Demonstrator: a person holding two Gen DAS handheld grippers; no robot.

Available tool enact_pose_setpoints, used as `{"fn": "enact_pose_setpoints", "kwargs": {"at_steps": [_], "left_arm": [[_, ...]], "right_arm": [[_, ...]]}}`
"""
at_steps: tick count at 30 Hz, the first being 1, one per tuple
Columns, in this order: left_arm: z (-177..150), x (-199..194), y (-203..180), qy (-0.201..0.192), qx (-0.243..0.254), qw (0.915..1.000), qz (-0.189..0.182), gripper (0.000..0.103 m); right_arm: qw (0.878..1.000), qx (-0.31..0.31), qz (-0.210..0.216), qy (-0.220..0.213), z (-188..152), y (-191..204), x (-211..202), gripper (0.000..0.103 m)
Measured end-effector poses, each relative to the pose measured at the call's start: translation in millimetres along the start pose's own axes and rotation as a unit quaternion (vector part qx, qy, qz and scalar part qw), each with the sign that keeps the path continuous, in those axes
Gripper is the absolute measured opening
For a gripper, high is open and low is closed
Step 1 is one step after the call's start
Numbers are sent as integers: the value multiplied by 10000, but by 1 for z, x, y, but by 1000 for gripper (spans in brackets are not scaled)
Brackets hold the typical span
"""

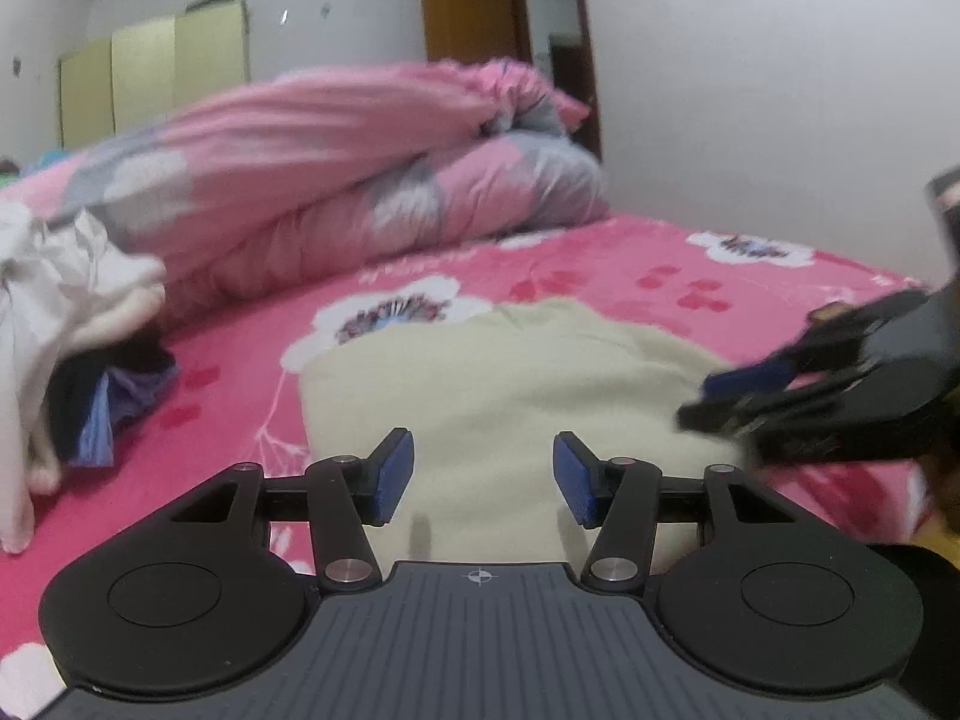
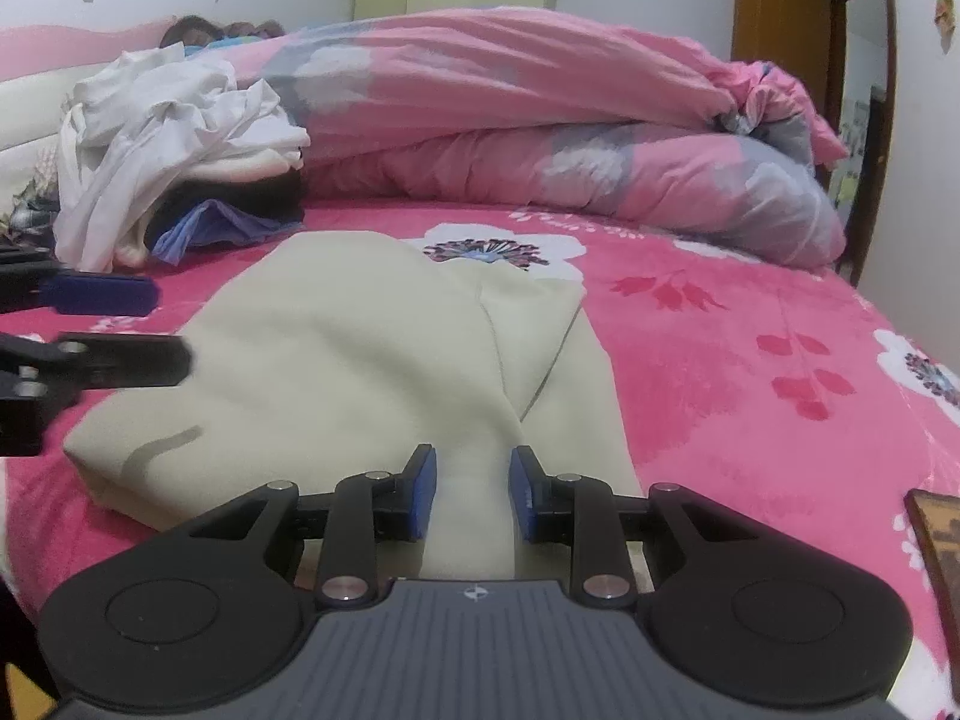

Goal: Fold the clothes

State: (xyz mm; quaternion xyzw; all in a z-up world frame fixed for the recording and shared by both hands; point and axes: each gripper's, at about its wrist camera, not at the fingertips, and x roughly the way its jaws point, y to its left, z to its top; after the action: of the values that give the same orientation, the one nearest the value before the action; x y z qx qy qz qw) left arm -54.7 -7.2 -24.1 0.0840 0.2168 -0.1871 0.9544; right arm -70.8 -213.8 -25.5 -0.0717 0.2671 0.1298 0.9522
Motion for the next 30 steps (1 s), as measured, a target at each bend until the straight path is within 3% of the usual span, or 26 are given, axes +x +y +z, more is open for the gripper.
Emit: {"fn": "enact_pose_setpoints", "kwargs": {"at_steps": [2,4,7,11,14,18,21,25,30], "left_arm": [[-1,20,7,401,-208,9989,-123,53],[-6,27,11,534,-350,9978,-191,53],[-13,25,9,456,-286,9984,-178,54],[-16,24,9,454,-272,9984,-211,54],[-17,24,13,438,-362,9980,-274,54],[-16,24,12,434,-347,9981,-268,54],[-16,24,12,441,-368,9980,-275,54],[-13,21,13,463,-301,9980,-314,55],[5,15,26,200,-447,9986,-206,59]], "right_arm": [[9999,-90,-68,-60,13,-1,-5,27],[9998,-118,-63,-175,25,-1,-7,27],[9998,-64,74,-181,32,-2,1,27],[9998,-43,74,162,7,-2,37,28],[9992,206,99,336,25,-5,32,27],[10000,47,34,-39,52,2,31,27],[9999,89,39,-70,60,3,53,27],[9997,209,-81,-4,36,2,90,27],[9986,517,9,-123,32,-5,86,27]]}}
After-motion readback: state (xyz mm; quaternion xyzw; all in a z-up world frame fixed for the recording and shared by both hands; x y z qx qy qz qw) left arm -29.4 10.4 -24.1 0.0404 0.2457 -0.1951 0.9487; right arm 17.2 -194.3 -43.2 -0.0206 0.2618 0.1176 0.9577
